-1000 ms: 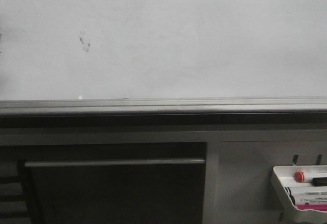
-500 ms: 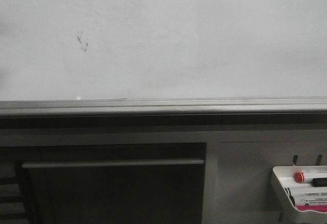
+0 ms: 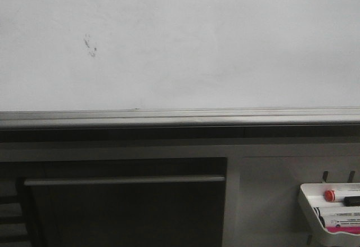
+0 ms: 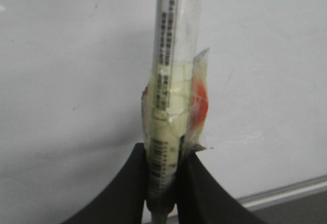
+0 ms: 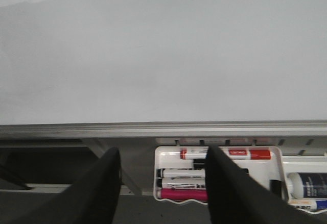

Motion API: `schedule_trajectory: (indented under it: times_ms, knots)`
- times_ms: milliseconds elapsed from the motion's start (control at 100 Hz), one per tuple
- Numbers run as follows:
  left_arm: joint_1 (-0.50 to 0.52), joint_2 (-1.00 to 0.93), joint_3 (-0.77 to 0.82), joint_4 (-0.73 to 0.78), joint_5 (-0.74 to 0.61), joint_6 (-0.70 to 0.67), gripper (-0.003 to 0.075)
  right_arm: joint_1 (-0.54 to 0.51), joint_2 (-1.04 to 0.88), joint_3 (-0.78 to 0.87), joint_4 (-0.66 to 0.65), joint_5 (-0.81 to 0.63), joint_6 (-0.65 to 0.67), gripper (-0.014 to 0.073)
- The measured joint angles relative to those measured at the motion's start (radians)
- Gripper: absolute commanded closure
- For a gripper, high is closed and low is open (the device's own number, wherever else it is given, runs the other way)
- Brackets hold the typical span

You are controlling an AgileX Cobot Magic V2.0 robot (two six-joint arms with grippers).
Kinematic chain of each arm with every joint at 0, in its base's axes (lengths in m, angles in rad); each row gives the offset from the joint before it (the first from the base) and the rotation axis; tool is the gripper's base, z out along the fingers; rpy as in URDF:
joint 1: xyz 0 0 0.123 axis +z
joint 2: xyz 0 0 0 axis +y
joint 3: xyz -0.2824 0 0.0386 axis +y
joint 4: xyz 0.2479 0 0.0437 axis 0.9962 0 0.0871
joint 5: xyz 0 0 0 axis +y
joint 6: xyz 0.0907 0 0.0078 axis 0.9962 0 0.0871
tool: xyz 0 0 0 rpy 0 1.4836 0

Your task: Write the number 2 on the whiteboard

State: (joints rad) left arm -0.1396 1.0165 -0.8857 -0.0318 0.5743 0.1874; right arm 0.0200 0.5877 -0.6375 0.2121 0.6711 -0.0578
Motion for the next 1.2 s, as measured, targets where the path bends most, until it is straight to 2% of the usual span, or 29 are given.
schedule_trajectory:
  times_ms: [140,300,670,890,1200]
  knots:
    - [-0.070,-0.050,0.000,-0.014,0.092,0.060,0.0738,0.004,0.002,0.000,0.184,0.027,-0.174,0.0261]
    - [-0.232,-0.068,-0.005,-0.070,0.199,0.147,0.0738,0.004,0.029,-0.040,0.370,0.130,-0.385,0.0261]
    - [-0.691,0.006,-0.113,-0.118,0.366,0.198,0.0738,0.004,0.203,-0.229,0.575,0.534,-0.790,0.0261]
    - [-0.875,0.128,-0.197,-0.118,0.430,0.198,0.0738,0.101,0.263,-0.304,0.598,0.563,-0.939,0.0261]
    - [-0.906,0.231,-0.304,-0.101,0.476,0.198,0.0738,0.282,0.357,-0.393,0.481,0.572,-0.963,0.0261]
